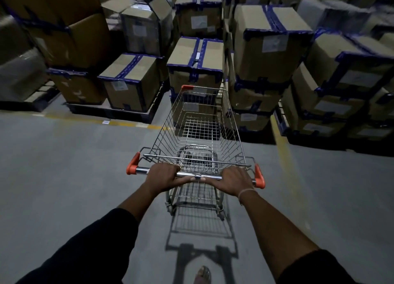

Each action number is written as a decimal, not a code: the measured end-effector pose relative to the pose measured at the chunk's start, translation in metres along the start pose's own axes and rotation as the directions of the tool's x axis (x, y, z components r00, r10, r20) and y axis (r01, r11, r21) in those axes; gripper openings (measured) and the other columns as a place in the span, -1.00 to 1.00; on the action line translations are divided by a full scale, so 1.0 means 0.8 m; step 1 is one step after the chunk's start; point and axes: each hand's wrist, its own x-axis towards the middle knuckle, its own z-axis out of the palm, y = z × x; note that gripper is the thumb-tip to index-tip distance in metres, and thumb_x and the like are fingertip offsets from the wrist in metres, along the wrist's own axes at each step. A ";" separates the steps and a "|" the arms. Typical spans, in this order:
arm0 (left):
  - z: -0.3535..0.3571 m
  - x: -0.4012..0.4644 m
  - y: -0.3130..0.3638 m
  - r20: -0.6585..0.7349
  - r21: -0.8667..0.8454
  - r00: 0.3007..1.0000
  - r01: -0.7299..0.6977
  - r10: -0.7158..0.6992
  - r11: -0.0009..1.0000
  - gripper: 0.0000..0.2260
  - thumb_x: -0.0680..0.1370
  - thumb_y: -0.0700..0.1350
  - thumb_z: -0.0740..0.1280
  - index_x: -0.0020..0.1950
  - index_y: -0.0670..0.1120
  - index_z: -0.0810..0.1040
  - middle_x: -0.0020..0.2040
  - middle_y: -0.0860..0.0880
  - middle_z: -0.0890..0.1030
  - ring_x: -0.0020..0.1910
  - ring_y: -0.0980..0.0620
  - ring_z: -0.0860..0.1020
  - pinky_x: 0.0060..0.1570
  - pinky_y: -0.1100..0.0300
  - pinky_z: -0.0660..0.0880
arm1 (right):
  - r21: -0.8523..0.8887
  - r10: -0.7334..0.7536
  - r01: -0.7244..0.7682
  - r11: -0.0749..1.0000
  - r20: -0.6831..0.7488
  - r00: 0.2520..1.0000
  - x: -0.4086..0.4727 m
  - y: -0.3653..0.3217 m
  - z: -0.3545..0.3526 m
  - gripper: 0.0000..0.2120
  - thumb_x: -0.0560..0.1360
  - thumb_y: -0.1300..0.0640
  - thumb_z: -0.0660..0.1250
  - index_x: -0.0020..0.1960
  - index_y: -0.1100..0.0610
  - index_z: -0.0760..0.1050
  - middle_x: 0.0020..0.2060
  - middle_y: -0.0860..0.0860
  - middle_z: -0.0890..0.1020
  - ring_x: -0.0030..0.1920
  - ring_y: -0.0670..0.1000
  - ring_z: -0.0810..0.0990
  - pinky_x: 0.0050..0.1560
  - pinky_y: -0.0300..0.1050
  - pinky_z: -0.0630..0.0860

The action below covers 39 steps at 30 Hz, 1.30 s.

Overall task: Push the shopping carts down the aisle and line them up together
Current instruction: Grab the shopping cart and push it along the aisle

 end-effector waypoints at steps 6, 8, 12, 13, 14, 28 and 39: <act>0.001 0.047 -0.052 0.002 -0.012 1.000 0.019 -0.019 1.000 -0.33 0.45 0.61 0.11 -0.40 0.00 0.38 -0.54 0.07 0.36 -0.54 0.05 0.43 -0.46 0.20 0.28 | -0.033 0.001 0.001 0.999 0.036 0.999 0.064 -0.019 -0.016 0.01 0.26 -0.80 -0.22 -0.30 0.07 0.54 -0.32 0.05 0.66 -0.29 0.04 0.64 -0.07 0.01 0.66; 0.001 0.059 -0.063 -0.003 -0.014 1.000 0.008 -0.008 1.000 -0.35 0.46 0.58 0.14 -0.40 0.01 0.38 -0.54 0.07 0.35 -0.54 0.05 0.43 -0.47 0.21 0.24 | -0.044 0.001 0.001 0.999 0.038 0.999 0.080 -0.023 -0.019 -0.04 0.36 -0.75 -0.12 -0.27 0.09 0.59 -0.31 0.05 0.67 -0.28 0.05 0.65 -0.06 0.01 0.65; 0.003 0.079 -0.086 0.005 -0.014 1.000 -0.006 0.006 1.000 -0.32 0.45 0.60 0.07 -0.37 0.01 0.43 -0.52 0.05 0.41 -0.53 0.06 0.45 -0.44 0.21 0.30 | -0.057 0.015 -0.013 0.998 0.037 0.999 0.108 -0.029 -0.022 -0.02 0.37 -0.75 -0.09 -0.22 0.11 0.63 -0.33 0.04 0.64 -0.29 0.06 0.63 -0.06 0.00 0.65; 0.004 0.084 -0.092 0.004 -0.018 1.000 -0.004 0.004 1.000 -0.30 0.44 0.62 0.04 -0.37 0.00 0.45 -0.52 0.05 0.42 -0.53 0.06 0.45 -0.44 0.21 0.33 | -0.054 0.016 -0.014 0.998 0.038 0.999 0.114 -0.032 -0.024 -0.01 0.36 -0.76 -0.10 -0.23 0.11 0.63 -0.33 0.03 0.64 -0.29 0.05 0.62 -0.06 -0.01 0.64; 0.005 0.089 -0.097 0.005 -0.021 1.000 -0.003 0.003 1.000 -0.27 0.43 0.64 0.00 -0.37 0.00 0.46 -0.52 0.04 0.43 -0.53 0.06 0.45 -0.44 0.20 0.36 | -0.050 0.015 -0.013 0.999 0.039 0.999 0.120 -0.034 -0.026 0.01 0.34 -0.77 -0.13 -0.23 0.11 0.63 -0.34 0.03 0.63 -0.29 0.05 0.62 -0.07 -0.01 0.64; 0.007 0.128 -0.141 -0.043 -0.046 0.998 -0.047 0.045 0.998 -0.34 0.49 0.56 0.02 -0.34 0.00 0.43 -0.49 0.07 0.39 -0.51 0.05 0.42 -0.32 0.18 0.24 | -0.111 0.019 -0.019 0.994 0.006 1.000 0.177 -0.050 -0.040 -0.12 0.37 -0.73 -0.14 -0.34 0.05 0.45 -0.40 0.00 0.53 -0.34 0.03 0.54 -0.21 -0.06 0.48; 0.016 0.120 -0.149 -0.064 -0.139 0.998 -0.011 0.002 0.990 -0.42 0.58 0.45 0.07 -0.10 -0.04 0.51 -0.18 -0.05 0.59 -0.15 -0.08 0.52 -0.03 0.01 0.35 | -0.136 0.085 -0.097 0.986 -0.092 0.992 0.179 -0.059 -0.031 -0.08 0.38 -0.74 -0.10 -0.23 0.08 0.53 -0.30 0.05 0.61 -0.23 0.11 0.63 -0.04 0.01 0.60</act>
